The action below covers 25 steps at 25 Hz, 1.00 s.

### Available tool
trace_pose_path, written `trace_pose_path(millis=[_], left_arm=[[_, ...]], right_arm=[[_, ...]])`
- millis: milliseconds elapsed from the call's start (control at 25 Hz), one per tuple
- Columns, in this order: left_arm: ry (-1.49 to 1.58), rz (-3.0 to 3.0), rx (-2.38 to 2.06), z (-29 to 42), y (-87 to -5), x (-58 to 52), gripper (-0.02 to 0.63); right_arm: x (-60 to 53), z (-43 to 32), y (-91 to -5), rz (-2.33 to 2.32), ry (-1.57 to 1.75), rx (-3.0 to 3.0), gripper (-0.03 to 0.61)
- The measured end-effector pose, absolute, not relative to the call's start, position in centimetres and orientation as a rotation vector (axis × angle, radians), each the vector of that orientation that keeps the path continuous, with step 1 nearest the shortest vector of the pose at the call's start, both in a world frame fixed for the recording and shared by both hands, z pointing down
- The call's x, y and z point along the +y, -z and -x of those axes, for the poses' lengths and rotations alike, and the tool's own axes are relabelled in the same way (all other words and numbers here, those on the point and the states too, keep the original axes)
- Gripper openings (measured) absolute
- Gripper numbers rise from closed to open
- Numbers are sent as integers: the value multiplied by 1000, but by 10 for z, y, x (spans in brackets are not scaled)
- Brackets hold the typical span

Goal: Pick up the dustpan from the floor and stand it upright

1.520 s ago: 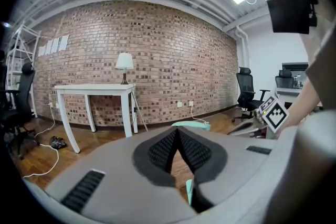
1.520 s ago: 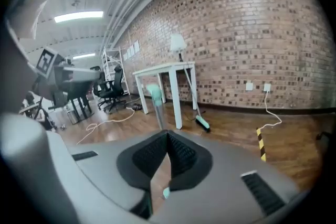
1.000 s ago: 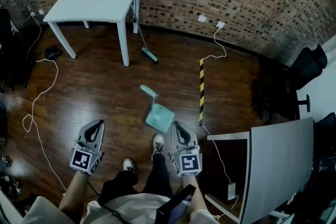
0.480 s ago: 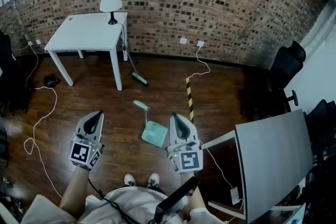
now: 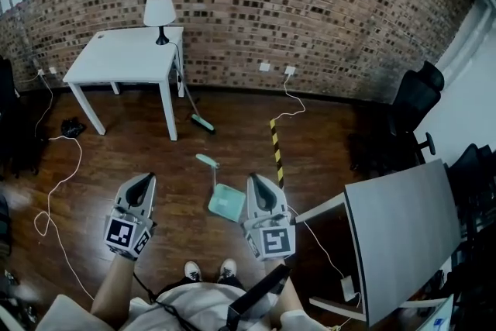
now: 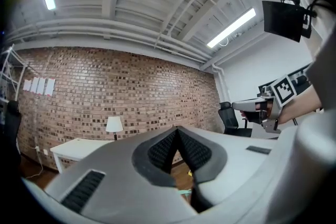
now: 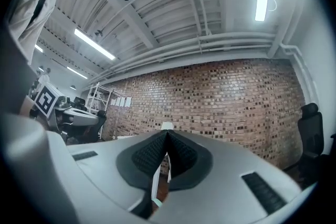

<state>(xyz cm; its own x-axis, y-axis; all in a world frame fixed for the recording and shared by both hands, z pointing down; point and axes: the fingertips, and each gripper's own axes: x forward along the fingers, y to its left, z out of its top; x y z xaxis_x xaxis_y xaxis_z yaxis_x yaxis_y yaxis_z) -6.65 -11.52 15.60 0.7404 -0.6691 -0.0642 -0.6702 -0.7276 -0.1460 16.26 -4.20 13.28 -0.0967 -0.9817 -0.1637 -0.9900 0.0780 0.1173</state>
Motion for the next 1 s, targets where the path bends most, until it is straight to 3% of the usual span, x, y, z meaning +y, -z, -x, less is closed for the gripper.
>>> trace_pose_path(millis=[520,1000], left_arm=[[28,2853,1042,86,-183,-22,2],[81,2812,1125,48,-214,197,2]], right_arm=[[64,-144,-145,2130,-205,2232,-14],[268,-175,-163,2013,-184,2307,-14]])
